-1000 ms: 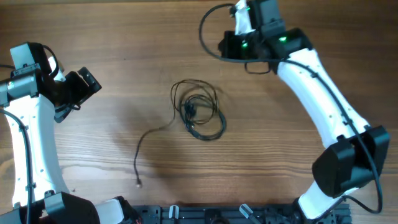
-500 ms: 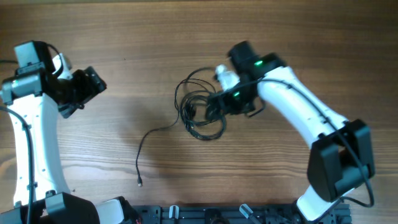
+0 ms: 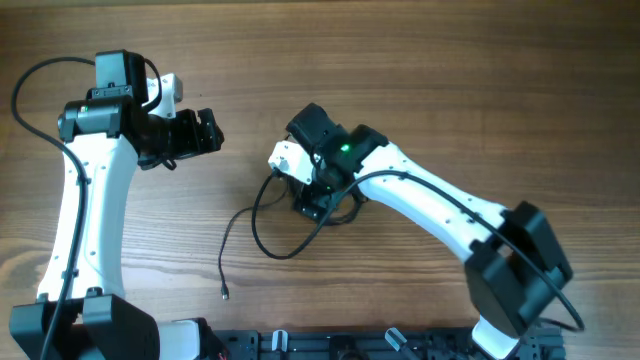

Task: Untangle cables

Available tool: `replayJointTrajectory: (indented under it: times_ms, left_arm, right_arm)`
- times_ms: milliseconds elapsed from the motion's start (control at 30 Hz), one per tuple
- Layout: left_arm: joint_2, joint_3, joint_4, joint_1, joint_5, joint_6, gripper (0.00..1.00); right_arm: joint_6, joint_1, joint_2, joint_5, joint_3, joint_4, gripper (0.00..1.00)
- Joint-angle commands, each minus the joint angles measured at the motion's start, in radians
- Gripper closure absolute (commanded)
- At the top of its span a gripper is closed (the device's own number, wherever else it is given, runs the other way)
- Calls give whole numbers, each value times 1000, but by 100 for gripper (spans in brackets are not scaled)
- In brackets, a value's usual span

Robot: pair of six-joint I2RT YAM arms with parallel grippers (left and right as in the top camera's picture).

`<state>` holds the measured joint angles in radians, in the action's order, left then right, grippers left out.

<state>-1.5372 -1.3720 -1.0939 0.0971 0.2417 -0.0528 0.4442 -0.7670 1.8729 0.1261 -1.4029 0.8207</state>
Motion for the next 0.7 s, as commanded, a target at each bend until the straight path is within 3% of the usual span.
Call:
replayJointTrajectory:
  times_ms: [0, 67, 133, 167, 267, 433, 567, 667]
  left_arm:
    - [-8, -1, 6, -2, 12, 23, 3]
    - [-8, -1, 7, -2, 12, 23, 2]
    - [-8, -1, 6, -2, 12, 23, 1]
    - [-8, -1, 6, -2, 12, 23, 1]
    - [-8, -1, 6, -2, 12, 23, 1]
    - [-8, -1, -13, -2, 13, 23, 1]
    - [-8, -1, -17, -2, 32, 23, 1]
    - [-8, -1, -21, -2, 55, 23, 1]
  right_arm:
    - [-27, -1, 126, -19, 5, 3, 7]
    - [-37, -1, 157, -16, 5, 6, 19]
    - [-81, 0, 163, -32, 3, 3, 65]
    - [-140, -1, 159, -69, -5, 17, 94]
    - [-291, 0, 126, -86, -120, 192, 96]
    - [-286, 2, 8, -117, -409, 357, 96]
    - [-286, 10, -90, -447, -512, 272, 96]
    - [-286, 19, -179, -707, -520, 70, 96]
